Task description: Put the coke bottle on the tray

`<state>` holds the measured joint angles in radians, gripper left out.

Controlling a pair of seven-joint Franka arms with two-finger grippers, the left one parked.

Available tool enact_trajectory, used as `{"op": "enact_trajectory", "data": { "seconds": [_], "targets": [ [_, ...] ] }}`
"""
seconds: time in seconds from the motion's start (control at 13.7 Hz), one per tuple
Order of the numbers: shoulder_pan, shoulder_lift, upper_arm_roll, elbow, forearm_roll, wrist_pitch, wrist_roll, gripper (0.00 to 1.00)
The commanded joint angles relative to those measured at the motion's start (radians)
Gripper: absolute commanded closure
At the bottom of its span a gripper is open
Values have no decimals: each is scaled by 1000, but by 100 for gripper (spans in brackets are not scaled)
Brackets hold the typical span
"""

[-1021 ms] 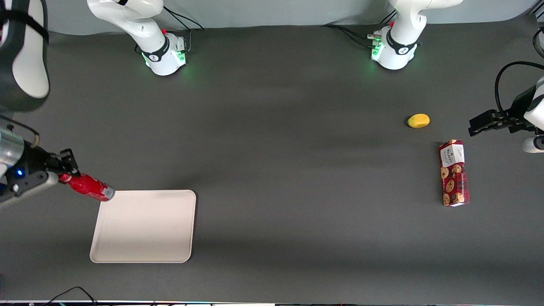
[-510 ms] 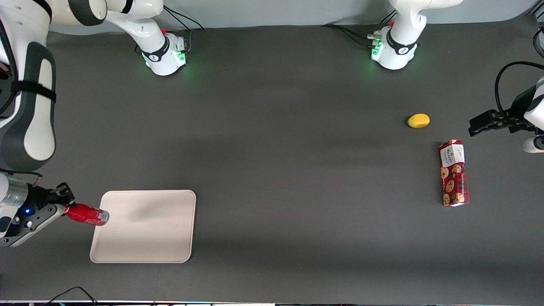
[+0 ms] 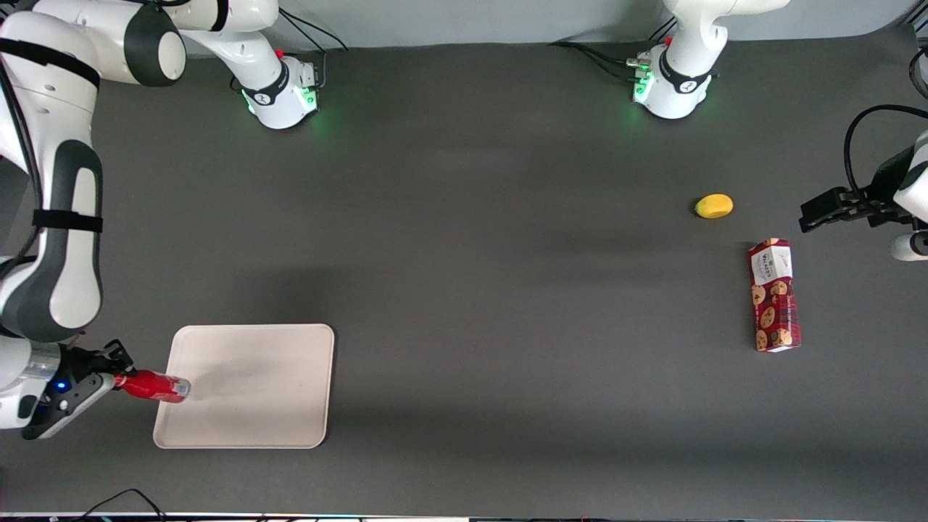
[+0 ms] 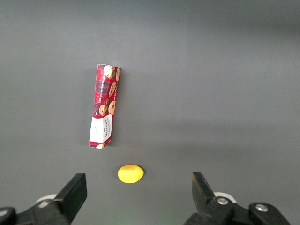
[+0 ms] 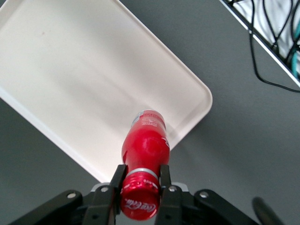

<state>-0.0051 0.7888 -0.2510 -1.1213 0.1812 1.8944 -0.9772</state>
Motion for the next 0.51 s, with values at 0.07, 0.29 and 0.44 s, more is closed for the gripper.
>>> {"op": "enact_trajectory", "data": {
  "seconds": [0.07, 0.29, 0.44],
  "targets": [
    [0, 52, -16, 51, 38, 18, -9, 100],
    [0, 52, -16, 48, 38, 19, 12, 25],
    [2, 49, -16, 49, 38, 19, 86, 0]
  ]
}}
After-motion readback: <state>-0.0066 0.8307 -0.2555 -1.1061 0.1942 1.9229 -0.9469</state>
